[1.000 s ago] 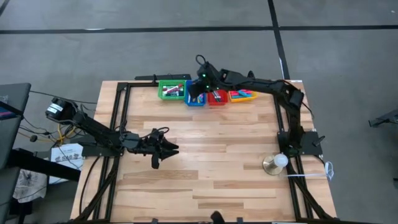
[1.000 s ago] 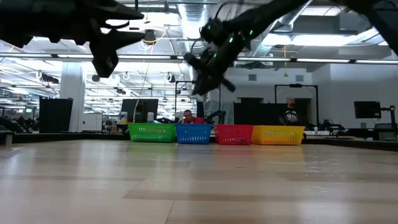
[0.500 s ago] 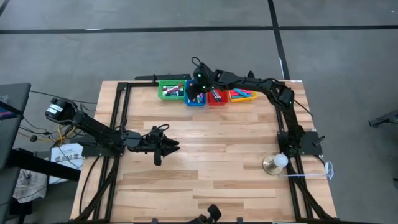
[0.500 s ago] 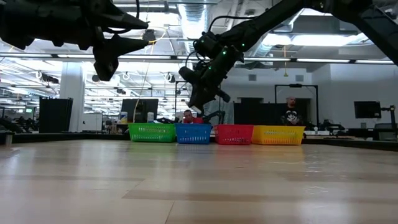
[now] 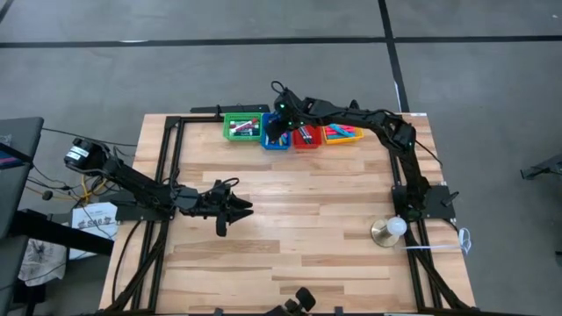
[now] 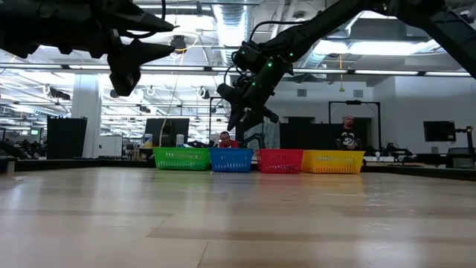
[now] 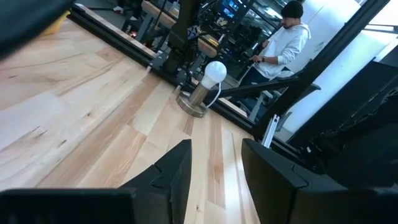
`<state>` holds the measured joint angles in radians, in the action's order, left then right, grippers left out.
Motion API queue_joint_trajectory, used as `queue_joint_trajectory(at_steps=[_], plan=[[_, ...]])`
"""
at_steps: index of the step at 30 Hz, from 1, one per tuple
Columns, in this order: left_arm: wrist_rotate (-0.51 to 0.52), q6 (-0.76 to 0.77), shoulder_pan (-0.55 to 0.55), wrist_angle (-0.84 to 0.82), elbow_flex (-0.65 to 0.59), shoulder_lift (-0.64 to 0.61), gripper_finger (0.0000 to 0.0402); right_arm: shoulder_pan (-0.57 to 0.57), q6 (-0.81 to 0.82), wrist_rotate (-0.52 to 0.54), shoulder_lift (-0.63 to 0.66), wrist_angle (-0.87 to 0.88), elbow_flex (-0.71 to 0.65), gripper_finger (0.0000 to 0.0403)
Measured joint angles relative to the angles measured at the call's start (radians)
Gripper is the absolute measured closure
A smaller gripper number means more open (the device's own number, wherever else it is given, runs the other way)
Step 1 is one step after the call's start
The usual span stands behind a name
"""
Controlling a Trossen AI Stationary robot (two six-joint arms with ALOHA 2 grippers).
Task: Pick & Place Markers
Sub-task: Return to Home Position
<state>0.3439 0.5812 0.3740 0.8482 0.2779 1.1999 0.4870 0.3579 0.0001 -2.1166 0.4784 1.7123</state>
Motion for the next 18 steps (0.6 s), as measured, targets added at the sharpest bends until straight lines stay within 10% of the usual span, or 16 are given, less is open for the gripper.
queue_joint_trajectory(at_steps=[18], plan=[[0.000, 0.008, 0.000, 0.006, 0.000, 0.000, 0.0262, -0.012, 0.007, -0.001, 0.009, -0.020, 0.000, 0.0249]])
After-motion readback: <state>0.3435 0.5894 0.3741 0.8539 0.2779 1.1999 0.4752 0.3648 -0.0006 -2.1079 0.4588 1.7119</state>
